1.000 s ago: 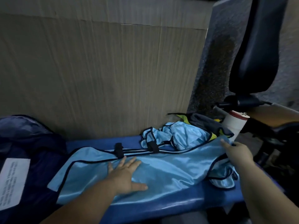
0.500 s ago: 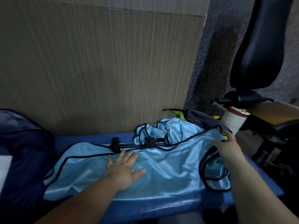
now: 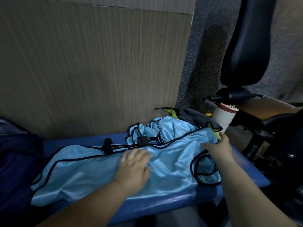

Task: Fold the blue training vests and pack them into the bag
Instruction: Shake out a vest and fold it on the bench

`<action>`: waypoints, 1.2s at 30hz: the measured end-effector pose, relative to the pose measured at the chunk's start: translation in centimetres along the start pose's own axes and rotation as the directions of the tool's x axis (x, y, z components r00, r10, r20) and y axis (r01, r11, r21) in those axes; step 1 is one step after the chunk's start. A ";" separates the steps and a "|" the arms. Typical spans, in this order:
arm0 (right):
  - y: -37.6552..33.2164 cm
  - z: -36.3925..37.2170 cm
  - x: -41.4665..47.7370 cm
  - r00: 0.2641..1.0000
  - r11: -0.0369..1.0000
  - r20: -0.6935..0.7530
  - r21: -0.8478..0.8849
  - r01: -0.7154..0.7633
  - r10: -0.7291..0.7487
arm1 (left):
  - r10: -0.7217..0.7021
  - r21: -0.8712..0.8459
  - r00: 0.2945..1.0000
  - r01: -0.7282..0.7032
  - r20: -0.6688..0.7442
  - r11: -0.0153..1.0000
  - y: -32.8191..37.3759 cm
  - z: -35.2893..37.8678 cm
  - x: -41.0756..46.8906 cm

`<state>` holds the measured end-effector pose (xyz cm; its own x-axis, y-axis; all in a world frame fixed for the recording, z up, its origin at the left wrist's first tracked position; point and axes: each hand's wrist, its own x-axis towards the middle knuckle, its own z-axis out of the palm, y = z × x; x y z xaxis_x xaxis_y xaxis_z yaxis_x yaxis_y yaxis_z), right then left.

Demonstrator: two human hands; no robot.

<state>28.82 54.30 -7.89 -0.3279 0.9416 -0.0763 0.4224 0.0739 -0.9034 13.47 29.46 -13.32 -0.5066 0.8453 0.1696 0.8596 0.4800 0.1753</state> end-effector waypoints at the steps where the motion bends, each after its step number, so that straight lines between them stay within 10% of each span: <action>1: 0.0 0.0 -0.1 0.999 0.999 -0.027 0.032 -0.023 0.024 | 0.050 -0.035 0.999 -0.049 0.017 0.998 1.4 -0.1 0.1; 8: 1.6 -0.1 1.0 0.963 0.938 0.159 0.240 -0.252 0.218 | 0.291 -0.077 0.898 -0.282 0.328 0.956 7.1 2.2 0.1; 18: -1.0 -1.7 0.9 0.991 0.872 0.099 0.472 -0.129 0.093 | 0.219 -0.609 0.955 -0.054 0.200 0.792 7.5 2.5 0.4; 24: -2.8 -1.1 0.1 0.980 0.752 0.139 0.629 -0.197 0.140 | 0.152 -0.177 0.928 -0.096 0.340 0.980 5.6 1.1 -0.4; 28: -4.5 0.6 -1.6 0.976 0.802 0.201 0.569 -0.185 0.082 | 0.186 -0.230 0.893 -0.096 0.410 0.969 3.7 1.6 -0.6; 31: -6.0 2.7 -3.7 0.963 0.871 0.267 0.479 -0.106 -0.029 | 0.024 -0.667 0.987 0.089 0.159 0.740 2.8 0.6 -0.8; 36: -7.0 6.8 -8.1 0.842 0.961 0.483 0.243 0.133 -0.239 | -0.396 -0.929 0.899 0.294 0.189 0.225 0.4 -0.6 -0.6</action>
<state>22.76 43.89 -3.79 -0.7855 0.6166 -0.0522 0.1570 0.1170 -0.9807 14.06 28.98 -12.77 -0.7829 0.6140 -0.1002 -0.0177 0.1390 0.9901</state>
